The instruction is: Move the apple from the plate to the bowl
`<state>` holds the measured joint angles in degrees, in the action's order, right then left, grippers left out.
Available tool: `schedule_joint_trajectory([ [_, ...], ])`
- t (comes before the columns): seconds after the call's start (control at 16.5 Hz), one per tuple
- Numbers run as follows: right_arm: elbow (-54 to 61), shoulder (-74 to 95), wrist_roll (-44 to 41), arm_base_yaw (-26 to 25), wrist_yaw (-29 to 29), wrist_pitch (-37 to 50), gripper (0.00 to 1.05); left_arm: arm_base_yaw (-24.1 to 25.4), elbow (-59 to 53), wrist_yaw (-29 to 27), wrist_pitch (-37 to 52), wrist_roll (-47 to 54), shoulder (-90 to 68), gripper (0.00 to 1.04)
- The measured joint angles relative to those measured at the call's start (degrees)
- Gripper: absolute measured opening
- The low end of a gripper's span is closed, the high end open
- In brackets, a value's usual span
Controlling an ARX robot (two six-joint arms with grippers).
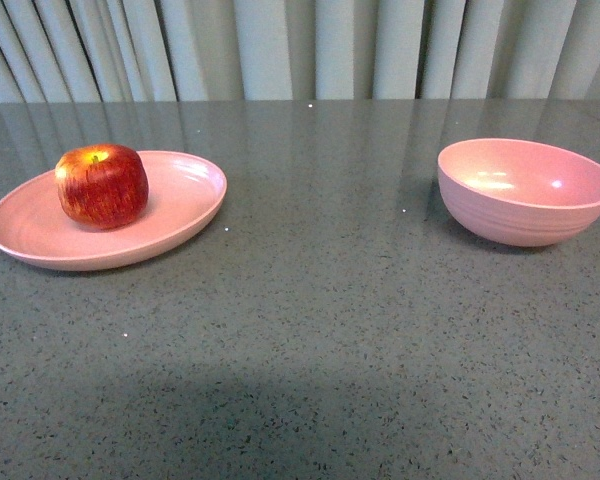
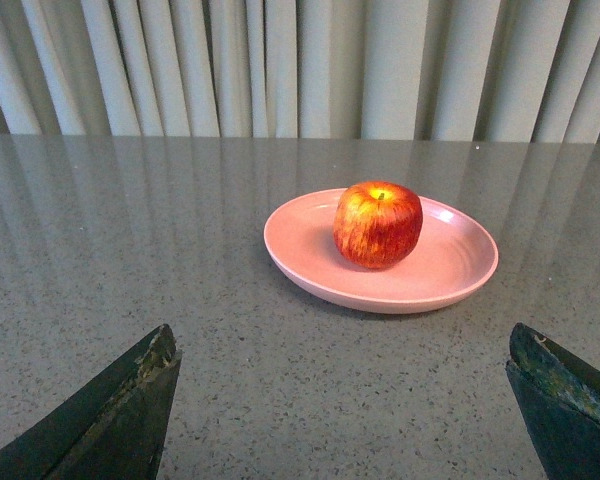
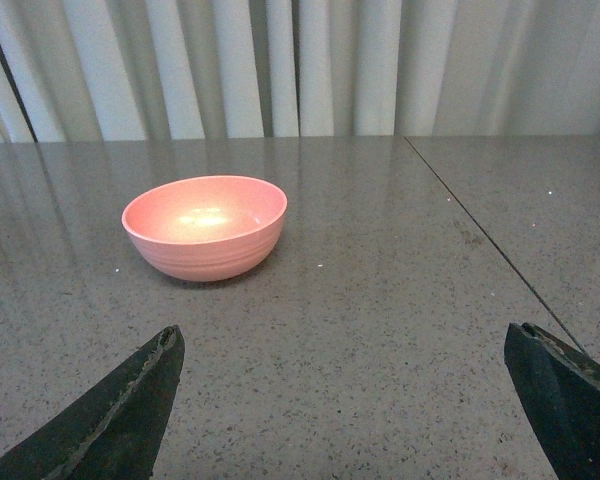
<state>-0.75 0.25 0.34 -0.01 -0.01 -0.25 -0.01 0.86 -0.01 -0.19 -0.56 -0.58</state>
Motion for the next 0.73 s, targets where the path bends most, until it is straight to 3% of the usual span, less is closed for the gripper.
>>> schedule_joint_trajectory([
  [0.73,0.00,0.00,0.00,0.00,-0.02,0.02,0.98,0.00,0.00,0.00,0.00,-0.02,0.00,0.98],
])
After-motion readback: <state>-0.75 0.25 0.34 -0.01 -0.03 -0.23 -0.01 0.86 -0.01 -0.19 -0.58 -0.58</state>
